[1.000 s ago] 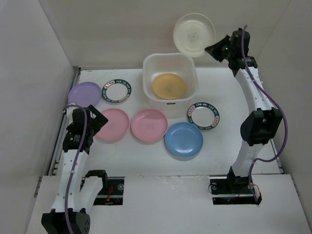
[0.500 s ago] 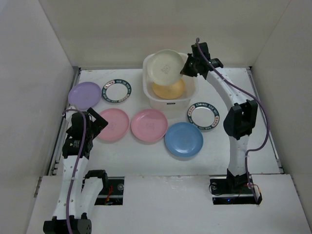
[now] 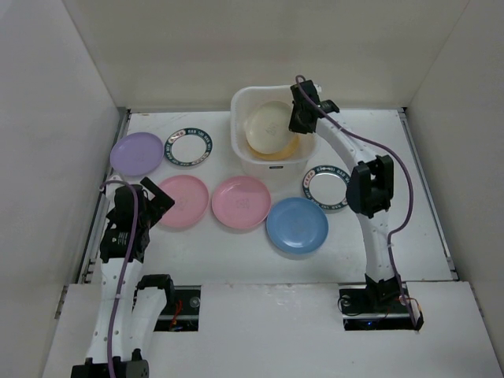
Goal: Place the plates into the plastic bin on the countertop
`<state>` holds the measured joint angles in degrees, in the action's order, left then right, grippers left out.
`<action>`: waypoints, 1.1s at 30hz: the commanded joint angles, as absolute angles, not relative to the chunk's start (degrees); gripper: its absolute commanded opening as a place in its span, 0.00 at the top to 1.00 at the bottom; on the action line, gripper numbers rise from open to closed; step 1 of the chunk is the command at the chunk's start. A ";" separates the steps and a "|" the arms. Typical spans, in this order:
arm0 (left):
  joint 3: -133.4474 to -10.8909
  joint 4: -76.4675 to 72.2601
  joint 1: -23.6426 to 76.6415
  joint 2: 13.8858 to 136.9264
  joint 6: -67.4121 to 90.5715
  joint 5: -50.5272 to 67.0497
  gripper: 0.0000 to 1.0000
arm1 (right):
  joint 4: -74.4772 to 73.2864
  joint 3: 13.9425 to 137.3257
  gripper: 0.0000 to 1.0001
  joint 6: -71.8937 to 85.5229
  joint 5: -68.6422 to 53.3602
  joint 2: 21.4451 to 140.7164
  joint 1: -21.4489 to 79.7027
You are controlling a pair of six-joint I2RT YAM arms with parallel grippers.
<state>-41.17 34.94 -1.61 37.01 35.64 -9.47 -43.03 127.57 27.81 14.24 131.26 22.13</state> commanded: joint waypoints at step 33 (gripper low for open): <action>-36.56 24.26 0.49 53.60 48.25 -6.41 0.10 | -29.45 76.48 0.37 27.86 16.70 71.56 32.73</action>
<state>-36.32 26.83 2.63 52.36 42.85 -5.87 -32.91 81.36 26.02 19.59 72.10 31.79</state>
